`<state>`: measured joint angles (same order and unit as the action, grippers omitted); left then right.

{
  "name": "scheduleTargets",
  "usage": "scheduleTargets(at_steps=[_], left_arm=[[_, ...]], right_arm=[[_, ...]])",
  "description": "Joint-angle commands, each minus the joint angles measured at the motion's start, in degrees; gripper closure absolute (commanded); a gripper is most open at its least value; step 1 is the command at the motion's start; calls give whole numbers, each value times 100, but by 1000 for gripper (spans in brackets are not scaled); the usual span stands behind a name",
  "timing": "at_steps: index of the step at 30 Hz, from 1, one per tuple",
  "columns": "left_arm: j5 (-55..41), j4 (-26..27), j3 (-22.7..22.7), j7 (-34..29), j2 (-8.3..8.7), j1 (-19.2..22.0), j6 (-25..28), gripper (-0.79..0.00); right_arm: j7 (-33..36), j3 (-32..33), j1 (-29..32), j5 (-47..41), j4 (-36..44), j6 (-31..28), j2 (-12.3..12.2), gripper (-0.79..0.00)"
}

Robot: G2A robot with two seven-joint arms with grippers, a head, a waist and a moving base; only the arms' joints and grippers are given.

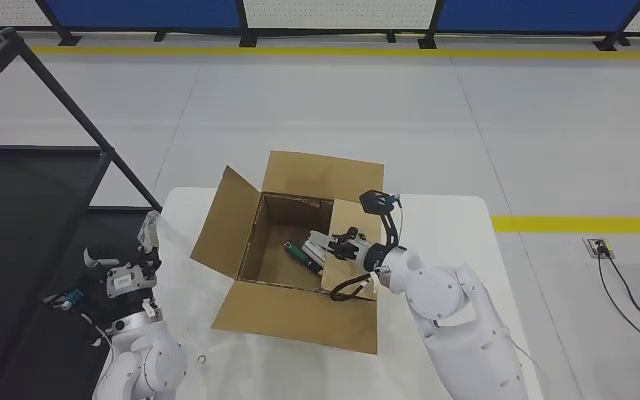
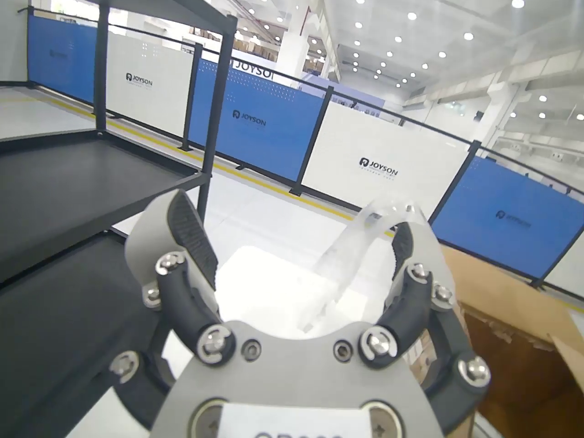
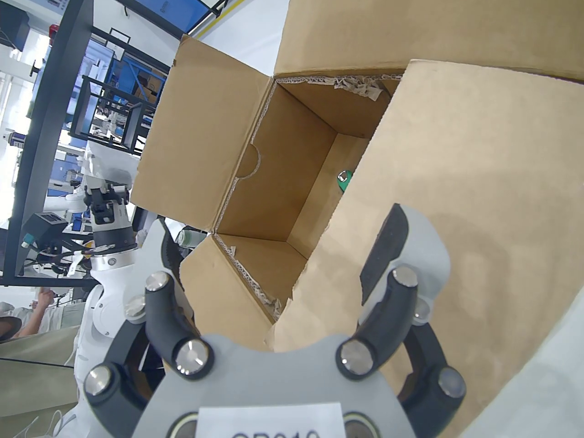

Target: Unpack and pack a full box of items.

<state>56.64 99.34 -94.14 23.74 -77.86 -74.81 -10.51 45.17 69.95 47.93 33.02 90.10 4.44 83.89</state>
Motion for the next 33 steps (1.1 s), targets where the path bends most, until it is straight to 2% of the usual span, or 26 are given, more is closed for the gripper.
scheduleTargets(at_steps=[1,7,12,22,33], left_arm=[[-173,45,-15,-30,-17,53,-144,-785],[-13,-322,228,-224,-54,441,-450,-785],[-23,-603,448,-389,-89,699,-458,-785],[73,-678,829,-264,-165,766,-496,-785],[370,-492,1246,-163,-240,682,-554,-785]], right_arm=[[-9,2,11,-38,-10,-61,-9,-785],[-8,-6,49,-63,7,-162,-41,-785],[1,53,147,-62,90,-220,-82,-785],[10,135,305,-95,268,-310,-154,-785],[14,65,329,-114,379,-469,-208,-785]])
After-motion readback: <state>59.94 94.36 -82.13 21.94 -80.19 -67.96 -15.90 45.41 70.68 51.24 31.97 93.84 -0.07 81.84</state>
